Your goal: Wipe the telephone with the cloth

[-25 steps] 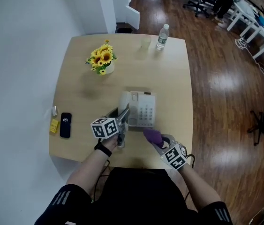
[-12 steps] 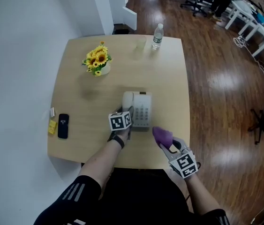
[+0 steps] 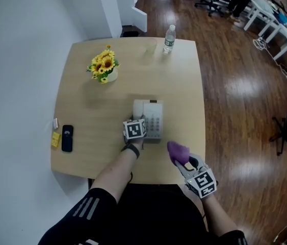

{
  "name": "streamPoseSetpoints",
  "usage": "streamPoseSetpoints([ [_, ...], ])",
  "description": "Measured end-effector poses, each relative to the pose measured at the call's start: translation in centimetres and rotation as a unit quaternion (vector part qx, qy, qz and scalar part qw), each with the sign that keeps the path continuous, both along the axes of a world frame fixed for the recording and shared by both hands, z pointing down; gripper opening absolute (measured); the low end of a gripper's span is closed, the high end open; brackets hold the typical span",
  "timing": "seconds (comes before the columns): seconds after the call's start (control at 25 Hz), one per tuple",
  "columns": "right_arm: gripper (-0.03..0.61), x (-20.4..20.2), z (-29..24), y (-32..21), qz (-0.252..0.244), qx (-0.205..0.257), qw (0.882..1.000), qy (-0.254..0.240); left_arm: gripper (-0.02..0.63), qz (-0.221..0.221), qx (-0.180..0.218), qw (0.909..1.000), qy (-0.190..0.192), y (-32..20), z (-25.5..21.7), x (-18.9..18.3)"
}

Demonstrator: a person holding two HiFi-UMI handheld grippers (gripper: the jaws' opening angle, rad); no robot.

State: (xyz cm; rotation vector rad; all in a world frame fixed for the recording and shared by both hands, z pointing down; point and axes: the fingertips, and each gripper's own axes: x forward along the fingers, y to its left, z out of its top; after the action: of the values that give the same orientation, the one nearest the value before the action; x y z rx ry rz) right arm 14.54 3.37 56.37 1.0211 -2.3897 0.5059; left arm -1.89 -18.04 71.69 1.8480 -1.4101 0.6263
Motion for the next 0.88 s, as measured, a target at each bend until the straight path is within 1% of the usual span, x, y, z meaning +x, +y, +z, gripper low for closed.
streamPoseSetpoints([
  [0.16, 0.132, -0.4, -0.4, -0.3, 0.003, 0.004, 1.0, -0.006, 0.212, 0.013, -0.004, 0.9998, -0.014, 0.0, 0.1, 0.1],
  [0.32, 0.132, -1.3, -0.7, -0.5, 0.006, -0.003, 1.0, -0.012, 0.223, 0.033, -0.005, 0.9991, -0.027, 0.2, 0.0, 0.4],
  [0.48, 0.133, -1.9, -0.8, -1.0, 0.003, 0.002, 1.0, -0.015, 0.23, 0.047, -0.009, 0.9986, -0.022, 0.2, -0.1, 0.6],
  [0.56, 0.133, -2.1, -1.2, -1.4, 0.009, 0.0, 1.0, -0.023, 0.243, 0.053, -0.003, 0.9984, -0.019, 0.1, -0.4, 0.4],
  [0.72, 0.133, -2.1, -1.6, -2.3, 0.027, -0.005, 0.998, -0.063, 0.244, 0.063, 0.021, 0.9978, 0.009, 0.5, -2.3, -0.2],
  [0.8, 0.133, -2.2, -2.0, -2.8, 0.038, -0.012, 0.995, -0.087, 0.244, 0.073, 0.038, 0.9959, 0.039, 1.1, -3.9, -0.4],
  [0.88, 0.133, -2.2, -2.6, -3.4, 0.048, -0.016, 0.992, -0.112, 0.244, 0.098, 0.055, 0.9903, 0.082, 2.2, -5.8, -0.3],
])
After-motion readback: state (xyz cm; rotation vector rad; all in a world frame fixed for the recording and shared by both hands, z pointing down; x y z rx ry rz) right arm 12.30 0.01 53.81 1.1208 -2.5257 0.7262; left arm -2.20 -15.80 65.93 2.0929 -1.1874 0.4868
